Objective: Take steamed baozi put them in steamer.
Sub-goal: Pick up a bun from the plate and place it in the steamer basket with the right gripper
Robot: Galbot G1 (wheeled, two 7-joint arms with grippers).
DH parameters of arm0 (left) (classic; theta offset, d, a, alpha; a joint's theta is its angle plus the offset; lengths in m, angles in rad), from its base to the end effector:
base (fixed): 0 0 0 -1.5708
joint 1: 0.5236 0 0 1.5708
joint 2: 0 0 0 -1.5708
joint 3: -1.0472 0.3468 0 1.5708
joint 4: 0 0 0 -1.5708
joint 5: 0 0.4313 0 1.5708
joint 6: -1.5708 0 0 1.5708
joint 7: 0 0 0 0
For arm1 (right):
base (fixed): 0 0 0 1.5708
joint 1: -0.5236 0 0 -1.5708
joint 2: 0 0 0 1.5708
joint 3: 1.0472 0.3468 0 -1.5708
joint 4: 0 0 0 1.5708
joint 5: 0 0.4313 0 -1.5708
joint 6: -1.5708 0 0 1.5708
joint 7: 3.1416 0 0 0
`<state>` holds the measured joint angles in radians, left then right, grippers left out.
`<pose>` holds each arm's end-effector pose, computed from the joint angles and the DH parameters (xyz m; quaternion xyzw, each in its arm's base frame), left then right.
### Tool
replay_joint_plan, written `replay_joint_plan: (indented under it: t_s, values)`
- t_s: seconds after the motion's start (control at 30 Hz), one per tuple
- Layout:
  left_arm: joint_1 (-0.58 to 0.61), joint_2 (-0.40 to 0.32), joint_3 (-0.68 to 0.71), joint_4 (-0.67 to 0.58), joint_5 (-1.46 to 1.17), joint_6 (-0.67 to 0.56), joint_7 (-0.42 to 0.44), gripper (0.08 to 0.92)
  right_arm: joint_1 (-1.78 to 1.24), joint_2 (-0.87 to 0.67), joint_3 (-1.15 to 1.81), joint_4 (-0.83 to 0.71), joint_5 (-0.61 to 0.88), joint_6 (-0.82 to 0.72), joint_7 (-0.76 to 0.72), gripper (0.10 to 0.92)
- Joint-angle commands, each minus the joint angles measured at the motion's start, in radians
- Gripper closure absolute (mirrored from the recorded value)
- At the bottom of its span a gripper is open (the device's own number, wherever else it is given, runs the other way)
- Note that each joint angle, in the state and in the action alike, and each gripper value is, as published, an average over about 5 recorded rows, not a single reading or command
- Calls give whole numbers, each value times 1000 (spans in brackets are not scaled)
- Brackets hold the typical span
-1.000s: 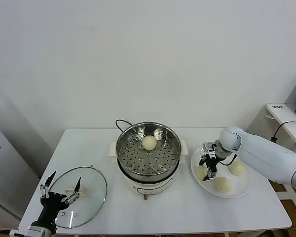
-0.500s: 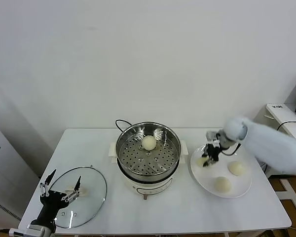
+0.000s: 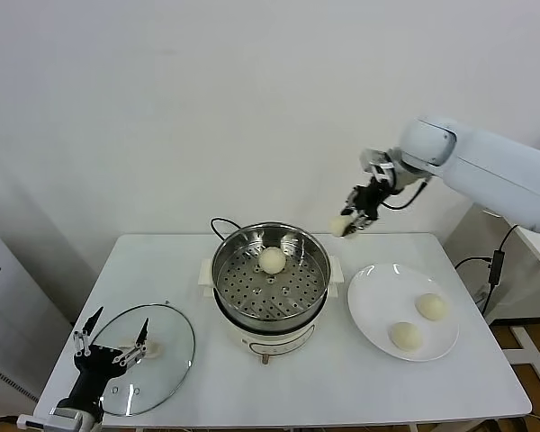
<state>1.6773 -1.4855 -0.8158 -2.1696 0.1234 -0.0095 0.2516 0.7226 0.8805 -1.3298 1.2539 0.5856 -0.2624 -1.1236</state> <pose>0.2199 0.1111 -0.2774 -0.0307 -0.9832 -0.1768 0.0329 0.6320 -0.0029 0.0109 0.5712 -0.5867 0.4870 0.3038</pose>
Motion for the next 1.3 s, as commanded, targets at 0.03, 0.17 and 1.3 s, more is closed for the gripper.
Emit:
replay_joint_plan:
  t_s: [0.03, 0.17, 1.3]
  values:
    - [0, 0, -2, -2, -4, 0, 0, 177, -25, 181, -51, 152, 141, -184, 132, 674]
    - [1, -5, -5, -4, -8, -1, 0, 177, -119, 289, -21, 110, 148, -226, 202, 673]
    - [-3, 5, -6, 0, -17, -1, 1, 177, -180, 300, 41, 66, 112, -293, 356, 207]
